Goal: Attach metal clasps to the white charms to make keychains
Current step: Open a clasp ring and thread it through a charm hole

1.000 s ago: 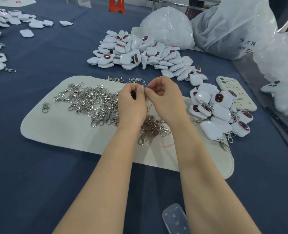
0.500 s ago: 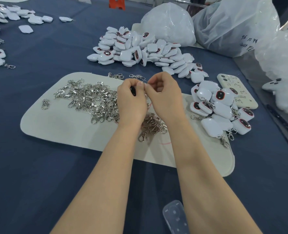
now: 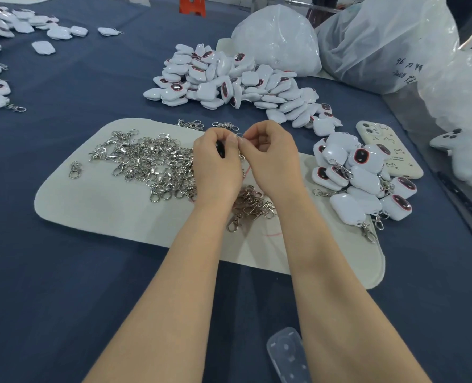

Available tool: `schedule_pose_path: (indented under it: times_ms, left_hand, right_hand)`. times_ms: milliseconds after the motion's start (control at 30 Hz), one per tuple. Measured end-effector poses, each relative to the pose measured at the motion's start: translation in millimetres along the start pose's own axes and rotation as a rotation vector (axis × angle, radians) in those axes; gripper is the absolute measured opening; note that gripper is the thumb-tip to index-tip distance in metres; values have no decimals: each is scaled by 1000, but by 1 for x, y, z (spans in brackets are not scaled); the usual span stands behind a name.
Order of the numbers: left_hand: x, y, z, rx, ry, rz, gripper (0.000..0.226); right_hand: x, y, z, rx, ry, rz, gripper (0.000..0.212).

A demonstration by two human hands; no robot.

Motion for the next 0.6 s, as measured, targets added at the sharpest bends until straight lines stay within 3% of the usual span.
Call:
schedule_pose_path:
  times_ms: [600]
  left_hand:
    - [1, -2, 1, 35, -7, -12, 10]
  right_hand:
    - [0, -1, -2, -4, -16, -4, 7]
Point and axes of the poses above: each hand's wrist, its own y-axis away from the middle knuckle, its own x-axis out of the palm, z = x × y, the point moved 4 cm from there along -y, towards the middle knuckle, and after that the axes turned 7 degrees about -y, right-handed, at the moved point
